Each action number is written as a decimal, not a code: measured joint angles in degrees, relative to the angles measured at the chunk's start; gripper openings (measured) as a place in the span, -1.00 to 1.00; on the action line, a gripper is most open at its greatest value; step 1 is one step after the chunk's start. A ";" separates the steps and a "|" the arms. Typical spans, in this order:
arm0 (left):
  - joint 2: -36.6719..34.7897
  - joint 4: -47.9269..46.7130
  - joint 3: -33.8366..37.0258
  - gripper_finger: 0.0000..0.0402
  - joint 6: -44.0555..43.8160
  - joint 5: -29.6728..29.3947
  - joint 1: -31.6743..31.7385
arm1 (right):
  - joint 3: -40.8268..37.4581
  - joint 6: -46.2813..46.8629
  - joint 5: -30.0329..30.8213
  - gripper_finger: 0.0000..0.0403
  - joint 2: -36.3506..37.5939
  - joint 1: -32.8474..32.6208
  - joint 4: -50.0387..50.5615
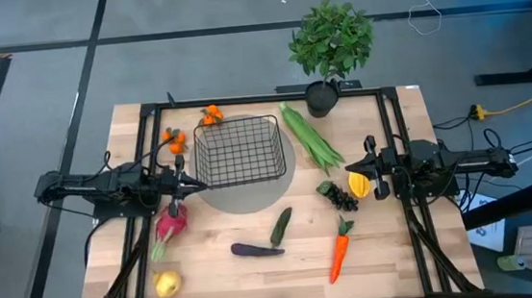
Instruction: Build produce basket
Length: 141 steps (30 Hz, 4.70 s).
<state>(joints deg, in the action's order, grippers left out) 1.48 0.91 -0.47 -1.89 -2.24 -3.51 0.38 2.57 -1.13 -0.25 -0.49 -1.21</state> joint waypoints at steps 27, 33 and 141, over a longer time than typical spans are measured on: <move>0.02 0.01 0.01 -0.86 0.00 0.01 0.00 | 0.02 2.19 -0.03 -0.98 0.00 -0.01 -0.10; 0.01 0.02 0.01 -0.86 0.00 0.01 0.00 | 0.01 18.79 -0.02 -0.98 0.00 0.00 -1.01; 0.00 0.02 0.02 -0.86 0.00 0.02 0.00 | 40.41 16.85 21.05 -0.98 -31.26 -0.02 38.40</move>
<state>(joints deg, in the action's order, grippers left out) 1.48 0.93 -0.45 -1.89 -2.22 -3.51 40.80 19.42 19.92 -31.51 -0.51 37.19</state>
